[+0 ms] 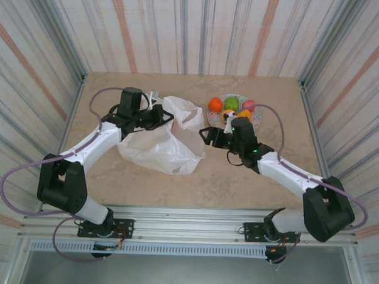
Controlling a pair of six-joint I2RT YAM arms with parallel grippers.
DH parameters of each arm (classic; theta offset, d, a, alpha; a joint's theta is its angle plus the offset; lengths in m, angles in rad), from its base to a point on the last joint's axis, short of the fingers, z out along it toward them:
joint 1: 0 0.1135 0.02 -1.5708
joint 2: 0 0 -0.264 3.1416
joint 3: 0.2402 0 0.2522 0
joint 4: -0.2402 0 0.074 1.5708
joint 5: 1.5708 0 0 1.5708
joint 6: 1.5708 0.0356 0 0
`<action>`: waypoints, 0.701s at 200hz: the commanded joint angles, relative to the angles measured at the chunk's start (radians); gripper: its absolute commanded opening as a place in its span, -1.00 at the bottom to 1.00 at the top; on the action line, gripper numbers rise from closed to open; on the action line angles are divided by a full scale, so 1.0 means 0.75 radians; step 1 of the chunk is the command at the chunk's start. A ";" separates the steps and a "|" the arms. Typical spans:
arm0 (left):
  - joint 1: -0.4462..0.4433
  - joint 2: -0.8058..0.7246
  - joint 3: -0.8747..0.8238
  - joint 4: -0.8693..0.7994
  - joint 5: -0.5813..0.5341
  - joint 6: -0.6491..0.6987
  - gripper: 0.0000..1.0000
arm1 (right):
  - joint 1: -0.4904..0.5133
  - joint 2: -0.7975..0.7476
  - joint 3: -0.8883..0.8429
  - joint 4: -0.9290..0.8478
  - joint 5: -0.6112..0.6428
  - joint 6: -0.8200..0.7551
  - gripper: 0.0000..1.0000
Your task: Place the fruits into the plastic bag
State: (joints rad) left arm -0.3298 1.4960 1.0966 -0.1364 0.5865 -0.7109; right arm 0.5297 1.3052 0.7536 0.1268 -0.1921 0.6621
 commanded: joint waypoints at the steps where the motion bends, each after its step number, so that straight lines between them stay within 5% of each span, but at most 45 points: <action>1: 0.005 -0.015 -0.013 0.000 0.024 0.029 -0.89 | -0.116 -0.081 0.026 -0.191 0.145 -0.110 0.73; 39: 0.006 -0.016 -0.014 -0.011 0.025 0.029 -0.88 | -0.365 -0.019 0.157 -0.378 0.287 -0.336 0.76; 74: 0.005 -0.015 -0.010 -0.009 0.022 0.028 -0.89 | -0.569 0.208 0.318 -0.507 0.206 -0.500 0.81; 140: 0.003 -0.005 -0.003 -0.006 0.038 0.012 -0.94 | -0.608 0.651 0.677 -0.686 0.085 -0.578 0.83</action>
State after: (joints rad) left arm -0.3290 1.4960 1.0966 -0.1368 0.5873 -0.7113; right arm 0.0654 1.7294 1.1862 -0.3004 -0.0799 0.2787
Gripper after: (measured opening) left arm 0.052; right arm 0.912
